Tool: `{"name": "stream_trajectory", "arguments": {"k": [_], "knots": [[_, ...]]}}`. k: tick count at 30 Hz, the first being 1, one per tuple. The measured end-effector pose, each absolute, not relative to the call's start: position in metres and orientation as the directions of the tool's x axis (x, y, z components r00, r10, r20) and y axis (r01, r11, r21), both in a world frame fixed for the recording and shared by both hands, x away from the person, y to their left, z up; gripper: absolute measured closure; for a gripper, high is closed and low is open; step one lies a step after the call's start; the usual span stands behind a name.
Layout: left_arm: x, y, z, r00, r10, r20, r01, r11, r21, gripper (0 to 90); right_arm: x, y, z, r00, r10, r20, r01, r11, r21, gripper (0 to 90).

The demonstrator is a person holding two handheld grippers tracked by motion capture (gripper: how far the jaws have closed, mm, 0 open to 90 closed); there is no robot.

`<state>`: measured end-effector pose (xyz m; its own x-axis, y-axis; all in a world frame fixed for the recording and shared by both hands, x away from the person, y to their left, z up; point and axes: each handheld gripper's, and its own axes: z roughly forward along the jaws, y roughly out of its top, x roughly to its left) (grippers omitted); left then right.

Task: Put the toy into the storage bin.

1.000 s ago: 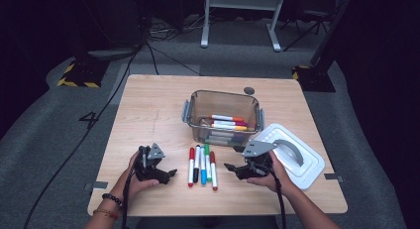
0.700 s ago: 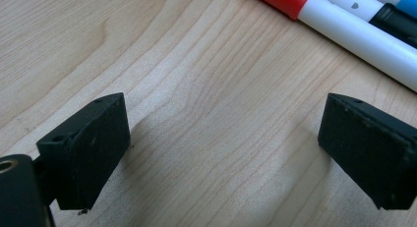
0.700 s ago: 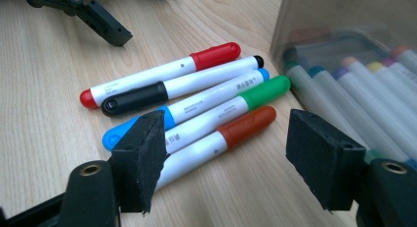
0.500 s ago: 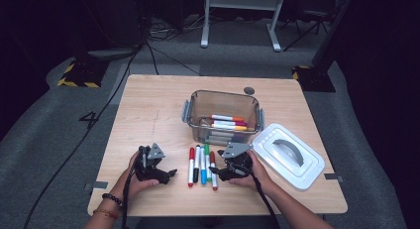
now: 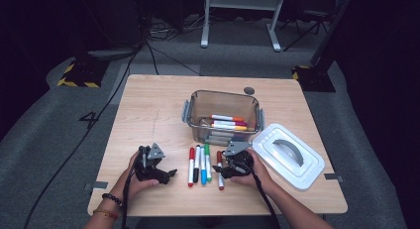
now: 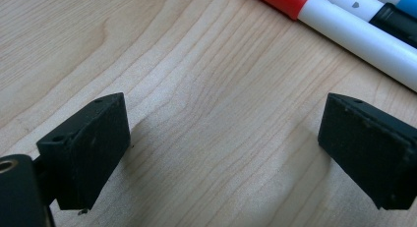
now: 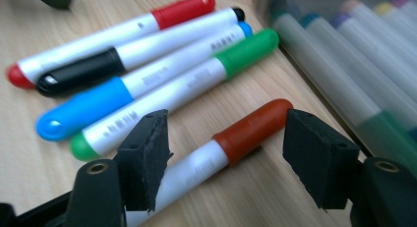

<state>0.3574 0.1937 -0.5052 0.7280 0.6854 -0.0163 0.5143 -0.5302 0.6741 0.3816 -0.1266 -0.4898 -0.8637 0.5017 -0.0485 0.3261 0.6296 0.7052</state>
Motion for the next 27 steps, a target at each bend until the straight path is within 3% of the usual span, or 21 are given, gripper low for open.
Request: {"name": "stream_trajectory", "arguments": {"k": [7, 18, 22, 27], "knots": [[0.357, 0.194, -0.505, 0.728, 0.686, -0.018, 0.516, -0.530, 0.673, 5.8, 0.394, -0.141, -0.495, -0.838, 0.545, -0.008, 0.389, 0.608, 0.692, 41.5], [0.357, 0.194, -0.505, 0.728, 0.686, -0.017, 0.515, -0.530, 0.673, 5.8, 0.405, -0.159, -0.494, -0.816, 0.579, 0.004, 0.413, 0.577, 0.704, 72.6], [0.357, 0.194, -0.505, 0.728, 0.686, -0.017, 0.515, -0.530, 0.673, 5.8, 0.407, -0.163, -0.494, -0.826, 0.563, 0.007, 0.403, 0.582, 0.707, 73.3], [0.357, 0.194, -0.505, 0.728, 0.685, -0.016, 0.514, -0.531, 0.674, 5.8, 0.411, -0.163, -0.496, -0.834, 0.552, 0.004, 0.385, 0.577, 0.721, 66.7]]}}
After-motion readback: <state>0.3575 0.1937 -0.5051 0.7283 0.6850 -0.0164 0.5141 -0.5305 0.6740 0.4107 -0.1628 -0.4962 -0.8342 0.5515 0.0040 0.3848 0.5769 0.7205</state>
